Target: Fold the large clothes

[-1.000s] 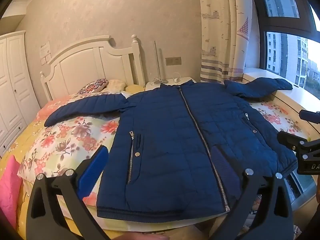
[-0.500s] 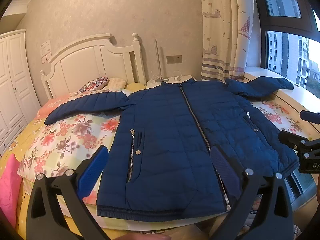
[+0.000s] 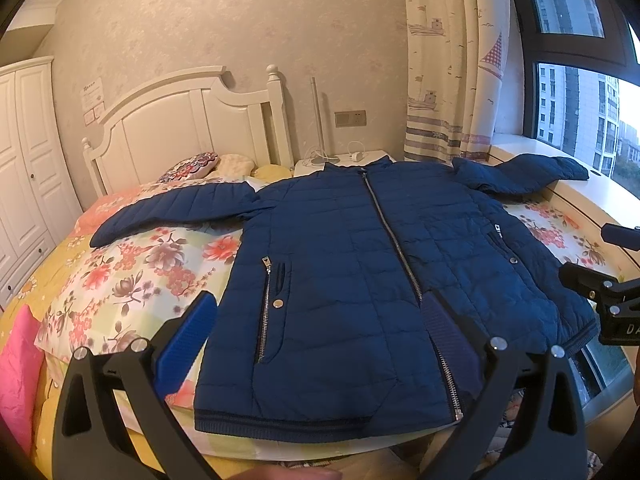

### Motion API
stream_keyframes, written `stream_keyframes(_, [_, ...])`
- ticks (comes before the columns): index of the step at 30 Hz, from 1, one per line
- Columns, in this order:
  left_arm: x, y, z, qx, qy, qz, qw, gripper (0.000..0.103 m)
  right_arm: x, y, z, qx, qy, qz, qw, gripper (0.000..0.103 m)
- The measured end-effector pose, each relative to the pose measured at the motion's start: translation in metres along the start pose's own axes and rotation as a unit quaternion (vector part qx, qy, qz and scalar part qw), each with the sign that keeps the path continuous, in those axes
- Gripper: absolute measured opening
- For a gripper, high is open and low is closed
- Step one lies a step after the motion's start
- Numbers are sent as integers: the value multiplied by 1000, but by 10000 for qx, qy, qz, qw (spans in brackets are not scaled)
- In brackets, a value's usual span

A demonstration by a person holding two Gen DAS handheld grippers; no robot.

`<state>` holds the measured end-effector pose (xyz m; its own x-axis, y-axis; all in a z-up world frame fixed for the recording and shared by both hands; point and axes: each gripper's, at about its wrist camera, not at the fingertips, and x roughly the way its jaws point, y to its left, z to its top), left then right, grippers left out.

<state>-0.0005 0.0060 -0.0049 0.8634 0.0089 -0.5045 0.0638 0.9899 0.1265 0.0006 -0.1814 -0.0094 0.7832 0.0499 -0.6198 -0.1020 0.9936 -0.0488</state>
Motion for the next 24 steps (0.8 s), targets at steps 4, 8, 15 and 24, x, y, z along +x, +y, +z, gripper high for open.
stream_keyframes(4, [0,0,0,-4,9,-1,10000,101,0,0,0,4,3,1,10000,99])
stream_keyframes(8, [0,2,-1,-6,8,-1,10000,101,0,1,0,2,3,-2,10000,99])
stream_keyframes(15, [1,3,-2,-12,18,0,10000,101,0,1,0,3,0,-3,10000,99])
stream_keyframes(24, [0,3,-4,-16,25,0,10000,101,1,1,0,-7,15,2,10000,99])
